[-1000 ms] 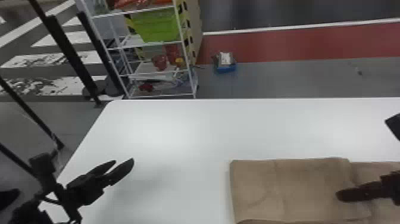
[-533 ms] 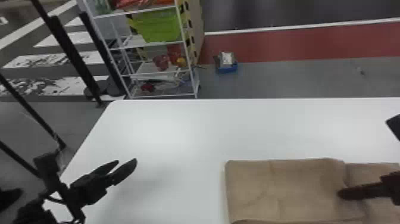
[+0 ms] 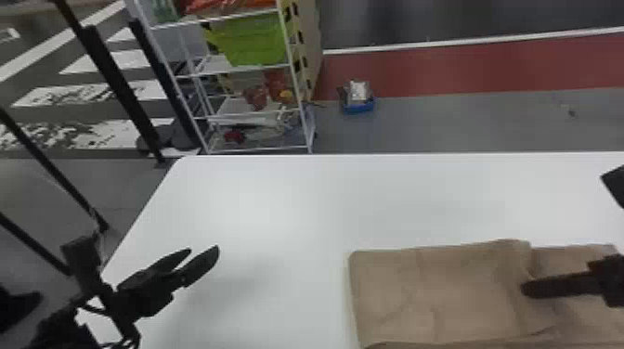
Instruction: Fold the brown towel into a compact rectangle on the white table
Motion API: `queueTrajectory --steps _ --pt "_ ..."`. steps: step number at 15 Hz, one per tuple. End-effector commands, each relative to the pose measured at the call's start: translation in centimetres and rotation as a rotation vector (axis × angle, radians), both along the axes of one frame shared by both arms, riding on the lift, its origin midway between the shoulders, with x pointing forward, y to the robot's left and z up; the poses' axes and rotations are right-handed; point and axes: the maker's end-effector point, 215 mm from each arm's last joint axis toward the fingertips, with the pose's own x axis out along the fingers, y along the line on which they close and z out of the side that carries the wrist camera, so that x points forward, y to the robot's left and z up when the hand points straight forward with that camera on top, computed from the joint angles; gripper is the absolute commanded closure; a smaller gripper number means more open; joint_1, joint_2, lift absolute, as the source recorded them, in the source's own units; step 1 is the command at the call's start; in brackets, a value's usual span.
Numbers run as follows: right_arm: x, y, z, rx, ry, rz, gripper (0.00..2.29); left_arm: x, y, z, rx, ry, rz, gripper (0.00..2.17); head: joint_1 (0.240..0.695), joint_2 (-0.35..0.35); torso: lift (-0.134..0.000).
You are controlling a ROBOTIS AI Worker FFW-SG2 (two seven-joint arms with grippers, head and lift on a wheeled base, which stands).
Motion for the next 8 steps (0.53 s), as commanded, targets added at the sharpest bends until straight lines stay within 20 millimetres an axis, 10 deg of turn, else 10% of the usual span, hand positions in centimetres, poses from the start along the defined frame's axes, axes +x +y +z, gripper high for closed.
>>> queueTrajectory --steps 1,5,8 --pt "-0.3 0.6 1.1 0.015 -0.015 0.015 0.97 0.0 0.0 0.0 -0.003 -0.001 0.001 0.02 0.695 0.251 -0.124" --pt "-0.4 -2.6 6.1 0.039 -0.127 0.000 1.02 0.0 0.1 -0.1 0.001 0.003 0.006 0.02 0.695 0.257 -0.124" --pt "-2.9 -6.8 3.8 0.022 -0.067 -0.080 1.02 0.3 -0.3 -0.3 -0.003 0.001 -0.002 0.02 0.695 0.225 -0.124"
